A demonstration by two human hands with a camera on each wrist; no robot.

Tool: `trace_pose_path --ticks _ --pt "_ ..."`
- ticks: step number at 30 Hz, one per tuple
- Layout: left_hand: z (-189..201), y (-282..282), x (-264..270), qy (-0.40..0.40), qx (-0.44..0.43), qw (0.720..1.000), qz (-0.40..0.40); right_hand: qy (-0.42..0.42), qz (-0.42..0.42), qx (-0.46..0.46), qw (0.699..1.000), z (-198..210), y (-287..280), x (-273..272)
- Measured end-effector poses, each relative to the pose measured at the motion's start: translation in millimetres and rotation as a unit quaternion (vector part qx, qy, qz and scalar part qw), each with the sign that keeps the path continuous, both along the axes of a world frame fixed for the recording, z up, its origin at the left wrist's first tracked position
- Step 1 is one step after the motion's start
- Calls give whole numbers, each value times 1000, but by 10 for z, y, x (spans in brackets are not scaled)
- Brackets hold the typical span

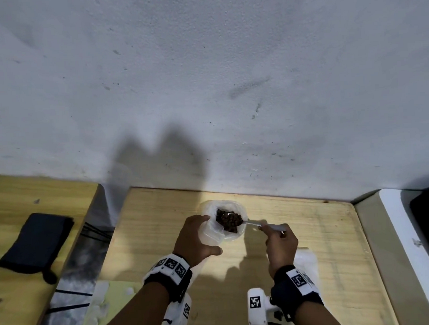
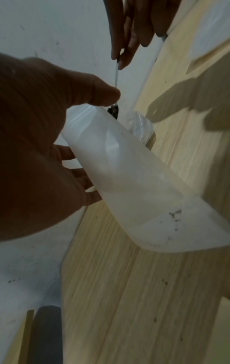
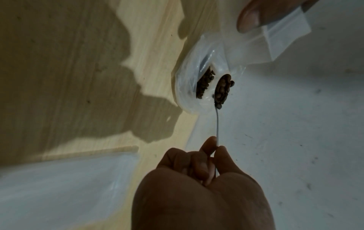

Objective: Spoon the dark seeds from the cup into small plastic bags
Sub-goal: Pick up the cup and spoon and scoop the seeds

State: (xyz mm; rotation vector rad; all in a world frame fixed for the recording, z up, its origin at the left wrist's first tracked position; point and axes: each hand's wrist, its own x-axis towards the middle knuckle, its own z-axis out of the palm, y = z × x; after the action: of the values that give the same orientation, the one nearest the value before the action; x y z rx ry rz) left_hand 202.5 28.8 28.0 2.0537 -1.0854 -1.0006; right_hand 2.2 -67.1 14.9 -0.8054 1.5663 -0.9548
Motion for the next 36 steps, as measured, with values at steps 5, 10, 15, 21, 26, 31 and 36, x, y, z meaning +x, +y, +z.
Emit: trace_pose_path --ticks 5,10,15,21,26,31,36 --pt "17 -3 -31 -3 -7 1000 22 -34 22 -39 998 297 -4 -85" --pt "-4 4 -61 -1 -13 1000 18 -21 94 -90 991 412 70 -23" --pt "0 -15 -67 3 -11 1000 18 68 206 -180 960 526 169 137" --pt "26 -44 -63 16 11 999 37 89 200 -220 951 631 141 144" --pt "-14 -47 -27 51 24 996 67 124 120 -202 964 507 49 97" --pt "-31 -81 34 79 39 993 79 212 169 -184 945 227 54 147" --pt "-34 -105 78 97 45 990 87 209 155 -153 953 79 86 196"
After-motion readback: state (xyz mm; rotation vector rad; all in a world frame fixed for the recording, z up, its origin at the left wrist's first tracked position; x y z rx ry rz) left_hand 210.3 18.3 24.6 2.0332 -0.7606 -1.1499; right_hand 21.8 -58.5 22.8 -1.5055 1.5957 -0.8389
